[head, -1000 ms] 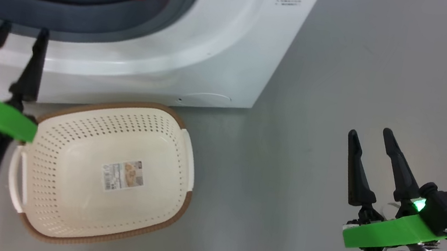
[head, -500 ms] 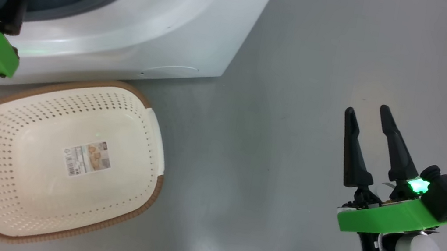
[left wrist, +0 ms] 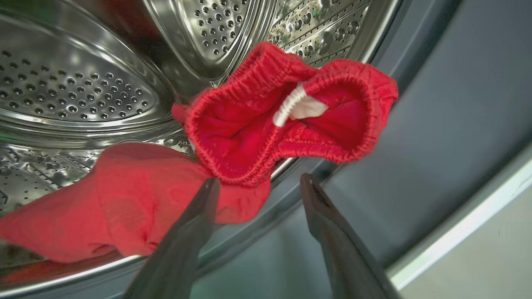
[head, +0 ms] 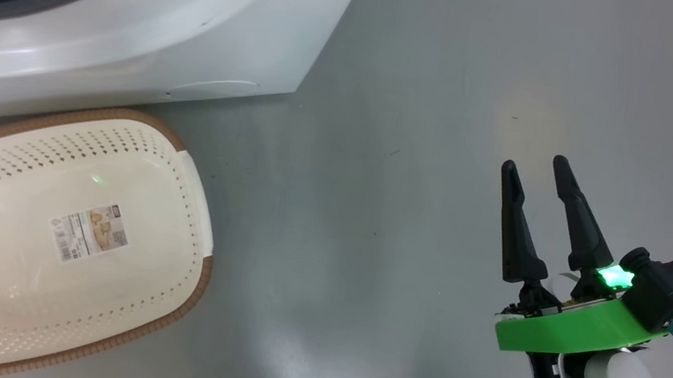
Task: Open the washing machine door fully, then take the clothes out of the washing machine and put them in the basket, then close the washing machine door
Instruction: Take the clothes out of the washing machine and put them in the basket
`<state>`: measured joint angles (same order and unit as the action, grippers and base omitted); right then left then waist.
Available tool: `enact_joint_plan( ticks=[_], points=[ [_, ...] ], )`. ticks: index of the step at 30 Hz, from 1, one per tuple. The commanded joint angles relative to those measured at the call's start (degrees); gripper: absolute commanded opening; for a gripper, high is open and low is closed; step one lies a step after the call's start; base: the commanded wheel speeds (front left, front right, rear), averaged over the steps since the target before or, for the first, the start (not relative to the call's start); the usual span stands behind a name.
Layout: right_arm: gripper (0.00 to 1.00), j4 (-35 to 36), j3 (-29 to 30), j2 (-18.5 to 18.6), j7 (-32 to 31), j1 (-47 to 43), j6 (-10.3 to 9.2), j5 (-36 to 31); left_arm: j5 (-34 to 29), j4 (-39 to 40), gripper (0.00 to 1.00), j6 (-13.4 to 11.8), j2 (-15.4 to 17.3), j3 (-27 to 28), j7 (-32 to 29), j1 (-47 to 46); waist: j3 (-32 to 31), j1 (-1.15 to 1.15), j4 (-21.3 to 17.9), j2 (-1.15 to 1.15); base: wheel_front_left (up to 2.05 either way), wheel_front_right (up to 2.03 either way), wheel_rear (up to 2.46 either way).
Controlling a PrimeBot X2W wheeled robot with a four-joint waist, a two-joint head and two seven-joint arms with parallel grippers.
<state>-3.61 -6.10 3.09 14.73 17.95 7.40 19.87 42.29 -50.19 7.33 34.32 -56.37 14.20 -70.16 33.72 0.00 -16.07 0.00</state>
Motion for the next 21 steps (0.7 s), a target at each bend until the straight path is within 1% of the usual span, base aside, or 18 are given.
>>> enact_joint_plan(
  ticks=[1, 9, 21],
  points=[
    [1.0, 1.62, -1.38, -0.21, 0.27, 0.58, 0.09, 0.75, 0.36, -0.04, 1.0, 0.15, 2.78, 0.79, 0.51, -2.26, 0.41, 0.0, -0.51, 0.0, 0.0, 0.0, 0.0],
    [1.0, 2.16, -2.18, -0.21, 0.27, 0.44, 0.09, 1.59, 1.19, -2.43, 1.0, 0.15, 3.17, -3.69, 0.75, -6.36, 1.43, 0.0, -1.45, 0.0, 0.0, 0.0, 0.0],
    [1.0, 2.77, -3.3, -0.21, 0.27, 0.73, 0.09, 2.39, 0.07, -2.09, 1.0, 0.15, 4.5, -7.89, 0.79, -9.39, 2.32, 0.0, -3.12, 0.0, 0.0, 0.0, 0.0]
  ],
)
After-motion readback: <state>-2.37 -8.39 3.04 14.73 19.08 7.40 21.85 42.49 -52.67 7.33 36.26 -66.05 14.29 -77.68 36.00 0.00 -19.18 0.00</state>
